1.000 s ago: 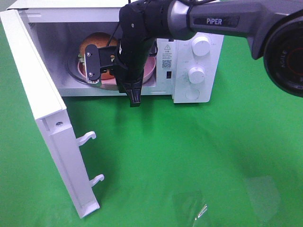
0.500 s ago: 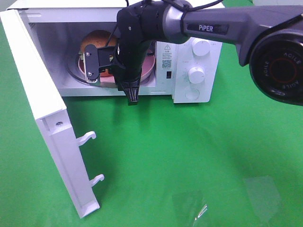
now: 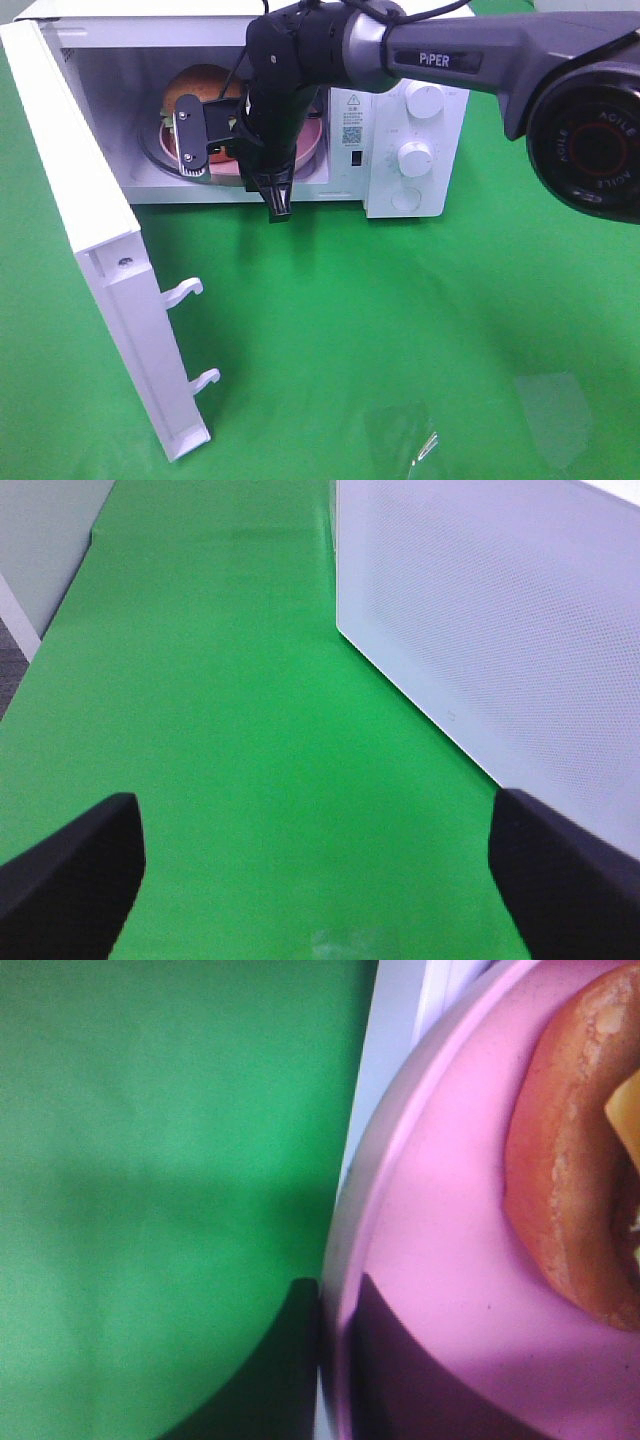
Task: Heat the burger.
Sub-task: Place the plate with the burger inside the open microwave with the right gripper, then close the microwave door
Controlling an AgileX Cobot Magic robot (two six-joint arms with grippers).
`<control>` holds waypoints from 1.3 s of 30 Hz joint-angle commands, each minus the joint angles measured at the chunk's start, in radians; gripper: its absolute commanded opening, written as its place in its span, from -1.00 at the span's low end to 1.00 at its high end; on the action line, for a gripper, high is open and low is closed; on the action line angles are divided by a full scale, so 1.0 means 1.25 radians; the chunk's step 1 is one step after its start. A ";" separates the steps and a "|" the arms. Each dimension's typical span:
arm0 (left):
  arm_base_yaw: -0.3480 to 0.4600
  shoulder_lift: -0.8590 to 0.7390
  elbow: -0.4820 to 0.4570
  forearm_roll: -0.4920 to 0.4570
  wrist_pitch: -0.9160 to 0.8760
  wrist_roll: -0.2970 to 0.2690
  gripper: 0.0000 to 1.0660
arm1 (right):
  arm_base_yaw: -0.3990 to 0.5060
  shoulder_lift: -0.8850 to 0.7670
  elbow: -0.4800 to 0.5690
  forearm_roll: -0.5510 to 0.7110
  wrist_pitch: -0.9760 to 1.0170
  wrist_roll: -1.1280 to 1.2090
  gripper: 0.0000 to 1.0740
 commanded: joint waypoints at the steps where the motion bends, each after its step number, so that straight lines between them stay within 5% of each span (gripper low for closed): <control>1: 0.003 -0.017 0.002 -0.007 -0.013 0.002 0.61 | 0.010 -0.002 -0.008 0.000 -0.038 -0.007 -0.92; 11: 0.003 -0.017 0.002 -0.007 -0.013 0.002 0.61 | 0.010 -0.005 -0.008 0.003 -0.037 0.016 -0.77; 21: 0.003 -0.017 0.002 -0.007 -0.013 0.002 0.61 | 0.010 -0.014 -0.008 -0.005 -0.029 0.078 -0.15; 39: 0.003 -0.017 0.002 -0.007 -0.013 0.002 0.61 | 0.010 -0.111 0.086 -0.002 0.005 0.124 0.04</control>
